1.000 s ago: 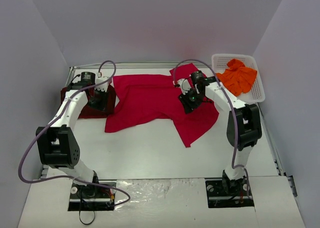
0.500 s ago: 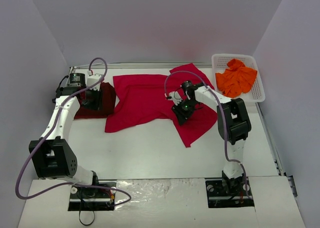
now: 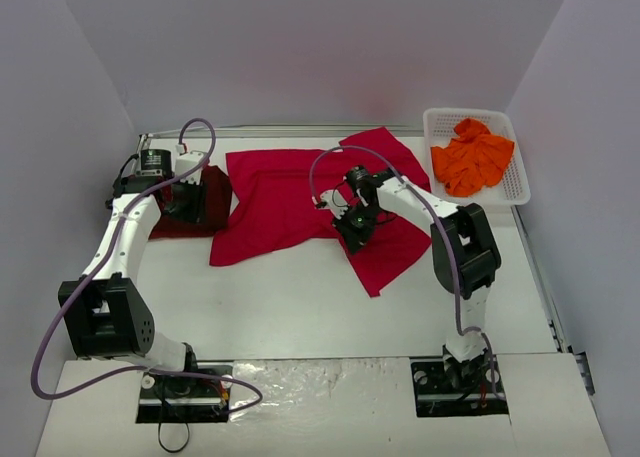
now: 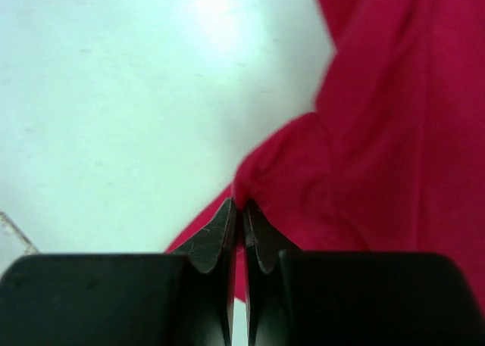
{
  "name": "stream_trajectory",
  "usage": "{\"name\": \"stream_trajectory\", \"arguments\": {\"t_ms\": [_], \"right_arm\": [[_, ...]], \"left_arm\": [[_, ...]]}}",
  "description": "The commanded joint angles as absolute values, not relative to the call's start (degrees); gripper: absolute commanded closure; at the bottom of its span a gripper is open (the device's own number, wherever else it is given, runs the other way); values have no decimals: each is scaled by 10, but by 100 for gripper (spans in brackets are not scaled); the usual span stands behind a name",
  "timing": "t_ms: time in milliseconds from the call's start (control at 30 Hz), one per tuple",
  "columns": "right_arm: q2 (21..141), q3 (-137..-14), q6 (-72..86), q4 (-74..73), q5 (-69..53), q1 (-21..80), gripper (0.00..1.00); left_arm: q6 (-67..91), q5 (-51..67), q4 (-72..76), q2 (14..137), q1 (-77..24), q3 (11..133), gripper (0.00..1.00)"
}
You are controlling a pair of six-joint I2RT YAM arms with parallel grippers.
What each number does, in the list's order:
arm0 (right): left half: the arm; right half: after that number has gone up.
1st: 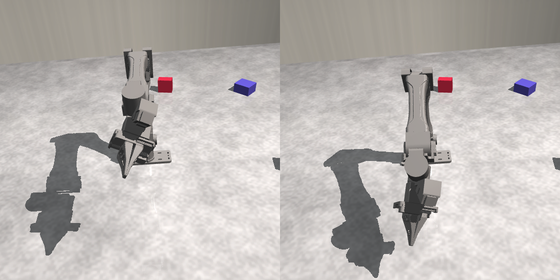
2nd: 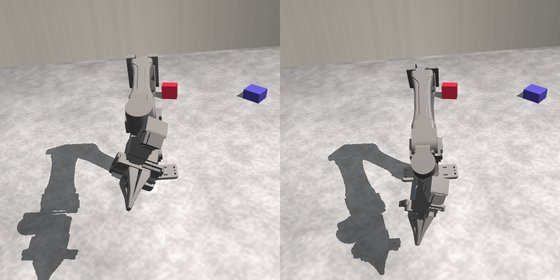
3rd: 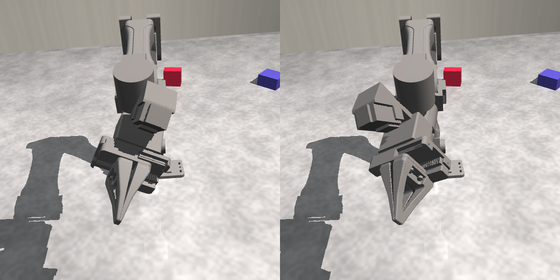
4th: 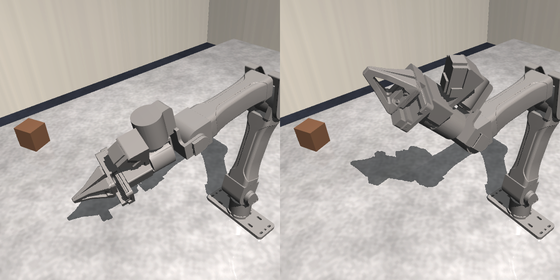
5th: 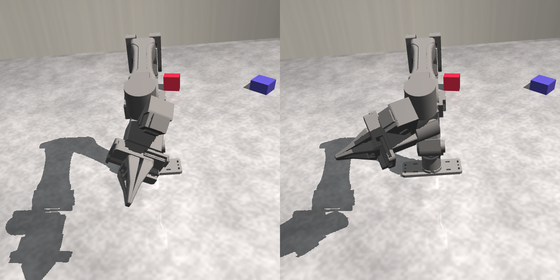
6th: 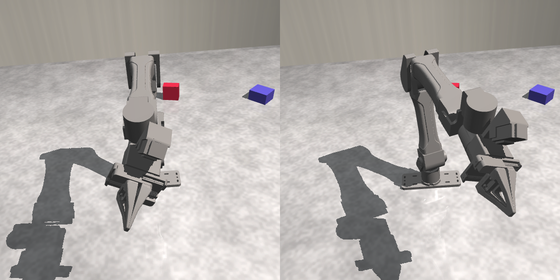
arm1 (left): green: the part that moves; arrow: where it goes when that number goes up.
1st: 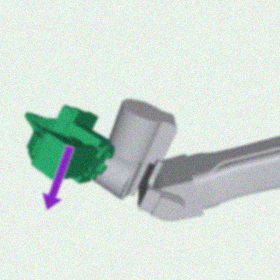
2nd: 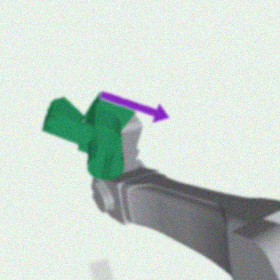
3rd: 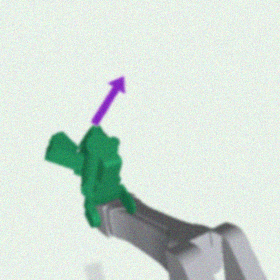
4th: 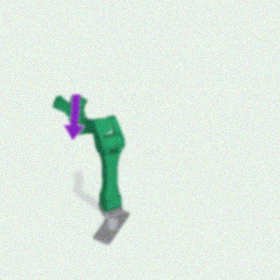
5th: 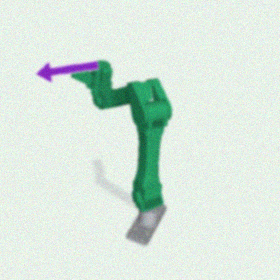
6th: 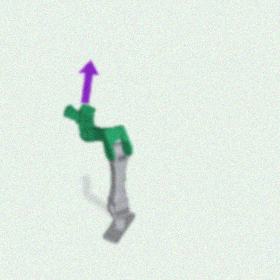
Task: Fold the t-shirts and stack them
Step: Flatten out the tshirt
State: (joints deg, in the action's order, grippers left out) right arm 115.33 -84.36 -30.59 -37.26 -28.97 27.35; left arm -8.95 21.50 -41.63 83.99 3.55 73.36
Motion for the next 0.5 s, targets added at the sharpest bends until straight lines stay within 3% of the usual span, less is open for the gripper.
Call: {"name": "stream_trajectory", "arguments": {"t_ms": [0, 367, 467], "right_arm": [[1085, -841, -331, -442, -299, 319, 100], [1051, -780, -377, -562, -219, 411, 100], [1056, -754, -400, -602, -207, 425, 93]], "left_arm": [[-94, 225, -411, 822, 41, 744, 71], [-95, 224, -411, 823, 41, 744, 71], [-96, 225, -411, 824, 42, 744, 71]]}}
